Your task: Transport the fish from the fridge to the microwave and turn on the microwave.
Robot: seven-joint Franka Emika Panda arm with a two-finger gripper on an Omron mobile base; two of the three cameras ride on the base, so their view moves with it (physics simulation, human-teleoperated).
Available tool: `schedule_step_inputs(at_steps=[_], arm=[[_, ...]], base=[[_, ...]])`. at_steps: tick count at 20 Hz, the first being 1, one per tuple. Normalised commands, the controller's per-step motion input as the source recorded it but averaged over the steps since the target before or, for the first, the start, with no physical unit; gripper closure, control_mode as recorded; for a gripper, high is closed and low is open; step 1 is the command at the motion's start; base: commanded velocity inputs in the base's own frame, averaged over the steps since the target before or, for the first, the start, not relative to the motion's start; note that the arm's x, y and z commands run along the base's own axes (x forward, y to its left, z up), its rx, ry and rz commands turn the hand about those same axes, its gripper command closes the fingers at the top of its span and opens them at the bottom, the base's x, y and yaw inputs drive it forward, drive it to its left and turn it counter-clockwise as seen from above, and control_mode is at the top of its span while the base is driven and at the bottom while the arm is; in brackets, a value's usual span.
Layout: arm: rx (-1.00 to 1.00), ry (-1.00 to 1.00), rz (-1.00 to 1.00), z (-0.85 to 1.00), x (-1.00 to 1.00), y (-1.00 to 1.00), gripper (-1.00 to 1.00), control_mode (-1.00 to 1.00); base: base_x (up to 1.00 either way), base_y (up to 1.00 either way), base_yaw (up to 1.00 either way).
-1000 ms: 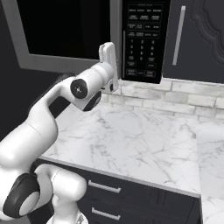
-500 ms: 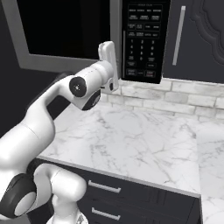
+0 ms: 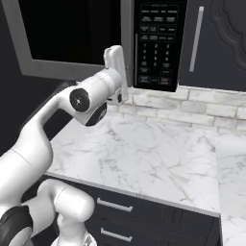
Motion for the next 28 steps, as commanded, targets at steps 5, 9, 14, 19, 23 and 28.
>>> schedule_step_inputs(at_steps=[5,9,14,19,23,28], arm=[[0.00,0.00,0.00,0.26,-0.76,0.00,1.00,-1.00],[0.00,0.00,0.00,0.35,-0.85,0.00,1.00,-1.00],[0.01,0.07,0.00,0.27,-0.66,0.00,1.00,-1.00],[0.05,0.17,0.03,0.02,-0.25,0.00,1.00,-1.00],[0.08,0.15,0.03,0.00,-0.22,-0.04,1.00,-1.00],[0.08,0.10,0.03,0.00,-0.18,-0.08,1.00,-1.00]], base=[[0.00,0.00,0.00],[0.00,0.00,0.00],[0.00,0.00,0.00],[0.00,0.00,0.00],[0.00,0.00,0.00],[0.00,0.00,0.00]])
